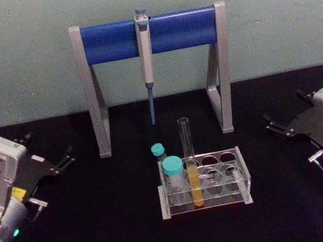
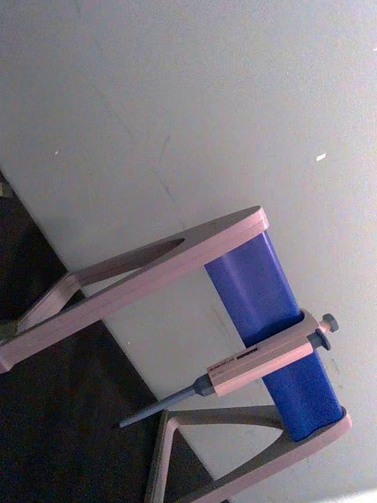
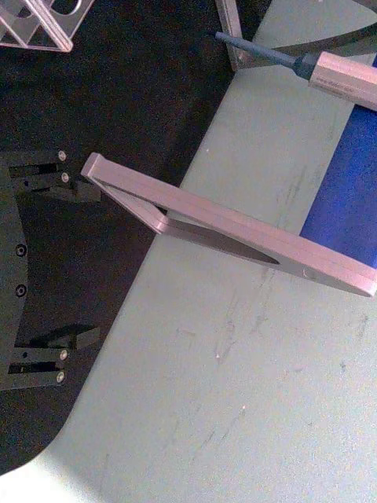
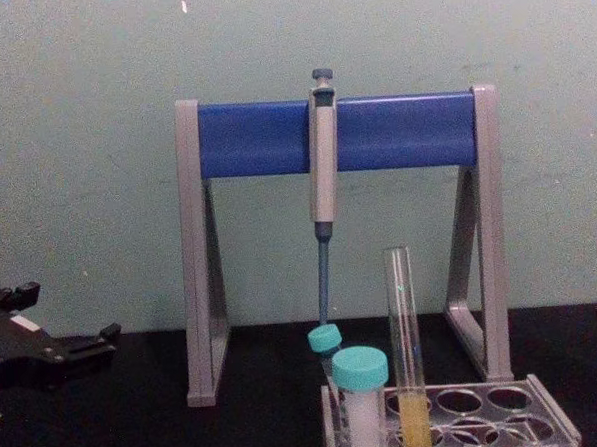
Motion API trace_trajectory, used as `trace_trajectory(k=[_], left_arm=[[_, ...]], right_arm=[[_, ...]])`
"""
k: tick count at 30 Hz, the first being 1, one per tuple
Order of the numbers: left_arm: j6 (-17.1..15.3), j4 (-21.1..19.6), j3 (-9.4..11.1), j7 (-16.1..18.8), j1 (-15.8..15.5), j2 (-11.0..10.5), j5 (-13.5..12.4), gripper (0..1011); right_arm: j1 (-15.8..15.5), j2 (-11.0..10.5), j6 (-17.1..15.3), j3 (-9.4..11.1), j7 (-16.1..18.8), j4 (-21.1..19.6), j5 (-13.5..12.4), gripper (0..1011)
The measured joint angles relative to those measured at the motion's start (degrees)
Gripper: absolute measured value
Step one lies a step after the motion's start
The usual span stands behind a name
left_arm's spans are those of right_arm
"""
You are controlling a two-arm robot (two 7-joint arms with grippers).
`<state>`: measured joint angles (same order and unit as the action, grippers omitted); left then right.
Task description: Pick up the test tube from the test tube rack, shake it, then place it back into the test tube rack.
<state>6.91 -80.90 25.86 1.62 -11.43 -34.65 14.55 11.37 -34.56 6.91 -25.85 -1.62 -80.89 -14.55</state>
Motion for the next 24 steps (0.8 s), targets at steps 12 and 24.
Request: trace_trajectory(k=[12, 24], left_arm=[[0.0, 0.0, 0.0, 0.0, 0.0, 0.0, 0.0, 1001], [0.0, 0.0, 0.0, 0.0, 0.0, 0.0, 0.0, 1001]], right_arm=[[0.1, -0.1, 0.0, 0.0, 0.0, 0.0, 0.0, 1000], [0.1, -0.1, 0.0, 0.0, 0.0, 0.0, 0.0, 1000]])
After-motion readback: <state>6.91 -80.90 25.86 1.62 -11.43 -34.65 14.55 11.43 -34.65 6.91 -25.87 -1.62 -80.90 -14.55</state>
